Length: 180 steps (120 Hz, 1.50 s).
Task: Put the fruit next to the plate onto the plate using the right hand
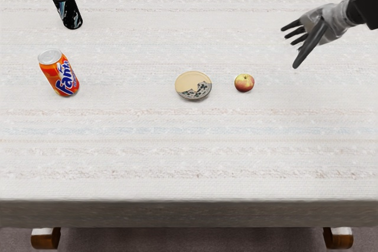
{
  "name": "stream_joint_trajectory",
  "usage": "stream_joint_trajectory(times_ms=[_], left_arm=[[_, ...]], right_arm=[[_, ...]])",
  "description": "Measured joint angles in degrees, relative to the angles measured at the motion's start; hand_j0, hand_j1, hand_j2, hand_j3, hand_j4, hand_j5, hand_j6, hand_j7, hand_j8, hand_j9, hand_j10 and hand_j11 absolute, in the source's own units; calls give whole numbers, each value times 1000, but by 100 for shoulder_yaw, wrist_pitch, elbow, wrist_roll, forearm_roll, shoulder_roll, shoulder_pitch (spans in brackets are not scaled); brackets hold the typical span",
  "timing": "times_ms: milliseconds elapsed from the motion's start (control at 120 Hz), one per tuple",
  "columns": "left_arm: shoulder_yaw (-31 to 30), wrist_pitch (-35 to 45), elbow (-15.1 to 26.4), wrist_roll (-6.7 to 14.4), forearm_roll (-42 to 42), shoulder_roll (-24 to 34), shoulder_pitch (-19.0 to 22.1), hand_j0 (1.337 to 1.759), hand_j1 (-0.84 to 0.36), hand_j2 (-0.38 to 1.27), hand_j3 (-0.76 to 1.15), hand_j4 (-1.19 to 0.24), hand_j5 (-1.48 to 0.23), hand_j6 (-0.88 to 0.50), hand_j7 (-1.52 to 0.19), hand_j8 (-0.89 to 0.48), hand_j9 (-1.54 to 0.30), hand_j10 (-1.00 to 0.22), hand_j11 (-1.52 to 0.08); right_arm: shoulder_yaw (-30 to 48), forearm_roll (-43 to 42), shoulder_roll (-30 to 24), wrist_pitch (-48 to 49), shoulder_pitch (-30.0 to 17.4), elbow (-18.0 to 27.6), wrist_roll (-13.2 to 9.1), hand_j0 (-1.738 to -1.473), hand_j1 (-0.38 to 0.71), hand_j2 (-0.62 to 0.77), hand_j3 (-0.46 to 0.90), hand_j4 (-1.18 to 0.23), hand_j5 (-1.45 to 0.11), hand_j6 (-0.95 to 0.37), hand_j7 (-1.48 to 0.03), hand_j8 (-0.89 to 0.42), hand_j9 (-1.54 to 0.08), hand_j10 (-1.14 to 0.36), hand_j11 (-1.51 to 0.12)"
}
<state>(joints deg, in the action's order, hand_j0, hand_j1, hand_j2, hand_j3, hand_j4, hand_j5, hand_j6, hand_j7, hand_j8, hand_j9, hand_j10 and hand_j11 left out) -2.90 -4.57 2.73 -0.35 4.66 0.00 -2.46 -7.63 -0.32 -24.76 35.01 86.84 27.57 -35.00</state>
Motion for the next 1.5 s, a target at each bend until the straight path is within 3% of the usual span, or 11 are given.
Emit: stream_joint_trajectory(times_ms=[108, 183, 275, 358, 508, 758, 875, 1192, 1500], left_arm=[[0, 0, 0, 0, 0, 0, 0, 1658, 347, 1, 0, -3, -3, -3, -3, -3, -3, -3, -3], [0, 0, 0, 0, 0, 0, 0, 1658, 347, 1, 0, -3, -3, -3, -3, -3, -3, -3, -3], [1, 0, 0, 0, 0, 0, 0, 1658, 347, 1, 0, -3, -3, -3, -3, -3, -3, -3, -3], [0, 0, 0, 0, 0, 0, 0, 1658, 347, 1, 0, -3, -3, -3, -3, -3, -3, -3, -3], [-1, 0, 0, 0, 0, 0, 0, 1658, 347, 1, 0, -3, -3, -3, -3, -3, -3, -3, -3], [0, -1, 0, 0, 0, 0, 0, 1658, 347, 1, 0, -3, -3, -3, -3, -3, -3, -3, -3], [0, 0, 0, 0, 0, 0, 0, 1658, 347, 1, 0, -3, -3, -3, -3, -3, -3, -3, -3], [0, -1, 0, 0, 0, 0, 0, 1658, 347, 1, 0, -3, -3, -3, -3, -3, -3, -3, -3], [0, -2, 0, 0, 0, 0, 0, 1658, 347, 1, 0, -3, -3, -3, -3, -3, -3, -3, -3]], right_arm=[[78, -9, -107, 0, -36, 1, 0, -1658, -349, 0, 0, -1, 0, -1, 0, -1, 0, 0, 0], [92, -23, 106, 1, -76, -19, 0, -1658, -349, 0, 0, 0, 0, 0, 0, 0, 0, 0, 0], [49, -181, 879, -60, 11, -58, 0, -1658, -349, 0, 0, 0, 0, 1, 0, 1, 0, 1, 0], [-1, -855, 1754, -782, -112, -163, 0, -1658, -349, 0, 0, -1, 0, -1, 0, -1, 0, 0, 0], [-645, -1332, 2305, -2115, -261, -192, 0, -1658, -349, 0, 0, -2, 0, -3, 0, -2, 0, -1, 0], [-1051, -1487, 2460, -2707, -585, -198, 0, -1658, -347, 0, 0, -4, -3, -5, -3, -4, -3, -4, -3], [-1074, -1723, 2471, -3065, -686, -200, 0, -1658, -292, -9, 0, -50, -62, -51, -62, -50, -62, -49, -62], [-1074, -2001, 2476, -3509, -675, -181, 0, -1658, -216, -21, 0, -114, -145, -115, -145, -114, -145, -113, -145], [-1089, -2446, 2476, -3527, -736, 380, 0, -1658, -181, -27, 0, -144, -184, -145, -183, -144, -184, -143, -184]])
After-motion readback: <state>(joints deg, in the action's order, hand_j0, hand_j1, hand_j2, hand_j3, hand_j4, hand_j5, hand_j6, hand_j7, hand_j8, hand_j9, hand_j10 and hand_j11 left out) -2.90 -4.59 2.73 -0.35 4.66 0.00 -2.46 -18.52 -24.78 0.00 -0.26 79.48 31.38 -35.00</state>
